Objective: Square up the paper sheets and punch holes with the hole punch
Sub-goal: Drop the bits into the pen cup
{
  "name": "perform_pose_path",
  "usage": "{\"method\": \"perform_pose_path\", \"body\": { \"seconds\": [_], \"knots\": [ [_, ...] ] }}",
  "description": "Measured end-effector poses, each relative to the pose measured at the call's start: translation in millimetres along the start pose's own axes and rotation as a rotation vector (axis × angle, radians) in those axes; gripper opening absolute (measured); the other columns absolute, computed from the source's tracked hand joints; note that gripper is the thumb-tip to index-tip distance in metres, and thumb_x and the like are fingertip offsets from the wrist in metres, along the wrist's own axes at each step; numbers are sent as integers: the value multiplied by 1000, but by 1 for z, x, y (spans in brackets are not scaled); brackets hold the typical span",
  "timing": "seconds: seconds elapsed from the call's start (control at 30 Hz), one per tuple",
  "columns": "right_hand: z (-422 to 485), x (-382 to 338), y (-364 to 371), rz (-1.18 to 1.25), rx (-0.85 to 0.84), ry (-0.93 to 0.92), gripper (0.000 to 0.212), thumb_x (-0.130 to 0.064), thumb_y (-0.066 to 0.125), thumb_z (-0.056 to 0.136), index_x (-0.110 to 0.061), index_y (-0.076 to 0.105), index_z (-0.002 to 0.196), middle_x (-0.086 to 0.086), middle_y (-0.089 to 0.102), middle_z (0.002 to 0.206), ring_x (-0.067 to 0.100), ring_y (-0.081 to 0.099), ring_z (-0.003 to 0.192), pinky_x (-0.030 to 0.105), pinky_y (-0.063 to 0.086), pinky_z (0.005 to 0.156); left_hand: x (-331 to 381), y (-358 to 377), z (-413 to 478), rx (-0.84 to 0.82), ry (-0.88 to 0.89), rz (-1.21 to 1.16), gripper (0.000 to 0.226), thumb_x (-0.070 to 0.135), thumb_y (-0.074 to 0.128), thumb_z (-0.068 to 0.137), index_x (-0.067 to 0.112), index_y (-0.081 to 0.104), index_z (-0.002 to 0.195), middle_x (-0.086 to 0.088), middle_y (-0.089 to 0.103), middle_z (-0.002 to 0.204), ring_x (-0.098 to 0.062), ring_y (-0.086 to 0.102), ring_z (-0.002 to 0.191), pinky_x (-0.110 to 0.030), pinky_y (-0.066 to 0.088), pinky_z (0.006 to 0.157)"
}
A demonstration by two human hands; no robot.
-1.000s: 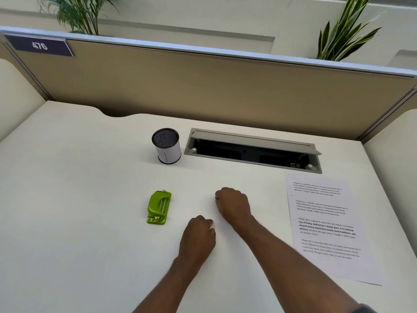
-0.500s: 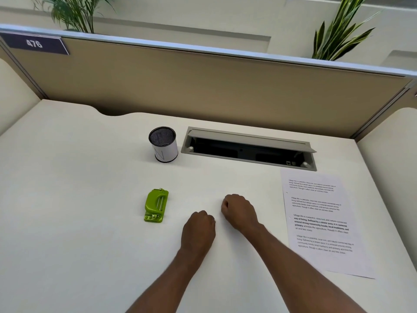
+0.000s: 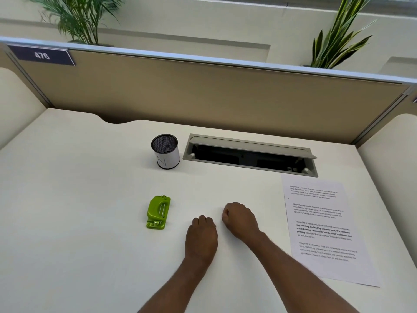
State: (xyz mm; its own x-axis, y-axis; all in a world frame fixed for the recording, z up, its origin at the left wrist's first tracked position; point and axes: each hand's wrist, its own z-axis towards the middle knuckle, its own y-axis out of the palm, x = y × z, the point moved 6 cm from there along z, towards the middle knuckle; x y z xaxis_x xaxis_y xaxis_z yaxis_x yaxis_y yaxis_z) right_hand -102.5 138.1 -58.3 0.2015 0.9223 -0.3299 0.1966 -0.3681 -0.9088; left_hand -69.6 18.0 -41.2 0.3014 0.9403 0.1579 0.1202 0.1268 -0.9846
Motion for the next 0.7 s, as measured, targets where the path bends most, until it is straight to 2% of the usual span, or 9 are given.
{"method": "perform_pose_path", "body": {
  "seconds": [0.1,0.13,0.2,0.27,0.37,0.47,0.53,0.6,0.7],
  "knots": [
    [2,-3,-1,105,-30,36,22,-18,41,89,-9,51,72,7,60,77,24,54,70,35,43,63,-7,-3,-1,3,-48,-65,14,8,79,60,13,68,66,-4,64,62,-18,63,58,-25,49,47],
    [4,-5,-3,186,-36,53,22,-18,43,88,-7,51,70,8,61,75,24,54,69,36,44,62,-13,-6,2,9,-89,-114,7,9,70,73,12,68,79,-4,66,76,-20,64,71,-28,51,57],
    [10,-13,-10,381,-40,75,23,-14,47,85,-1,51,67,16,60,72,20,51,65,34,41,60,-31,-8,11,35,-194,-214,21,10,44,90,14,60,103,-4,61,102,-22,56,97,-30,46,76],
    [19,-29,-23,557,-21,69,23,-12,51,83,2,52,65,19,61,72,17,50,63,32,41,60,-47,-29,27,164,-227,-324,24,8,39,92,14,58,105,-6,60,105,-25,52,100,-32,41,77],
    [45,-65,-54,683,40,22,24,-13,53,81,6,55,67,21,61,71,18,51,62,33,45,60,-76,-84,62,365,-280,-422,21,4,42,90,8,62,96,-14,62,98,-33,53,94,-37,37,72],
    [81,-111,-90,666,121,-76,25,-14,52,81,6,51,64,14,50,61,20,45,58,32,41,56,-114,-131,104,479,-332,-456,21,4,43,89,4,64,91,-18,64,95,-37,56,93,-37,39,67],
    [103,-140,-112,578,185,-134,27,-14,52,82,-5,48,57,9,52,60,23,48,58,34,42,55,-135,-149,129,489,-360,-442,24,8,43,92,4,66,95,-18,65,98,-37,58,96,-39,44,70],
    [124,-165,-125,478,209,-174,27,-15,50,85,-15,51,58,9,63,69,29,58,68,36,49,62,-150,-154,150,448,-379,-395,27,13,42,94,3,67,97,-18,66,99,-36,59,95,-38,43,67],
    [149,-186,-124,327,178,-166,22,-16,46,89,-12,66,79,12,72,91,33,65,84,37,54,71,-160,-149,172,327,-377,-314,25,13,45,91,4,68,94,-17,69,95,-35,62,87,-35,42,61]
  ]
}}
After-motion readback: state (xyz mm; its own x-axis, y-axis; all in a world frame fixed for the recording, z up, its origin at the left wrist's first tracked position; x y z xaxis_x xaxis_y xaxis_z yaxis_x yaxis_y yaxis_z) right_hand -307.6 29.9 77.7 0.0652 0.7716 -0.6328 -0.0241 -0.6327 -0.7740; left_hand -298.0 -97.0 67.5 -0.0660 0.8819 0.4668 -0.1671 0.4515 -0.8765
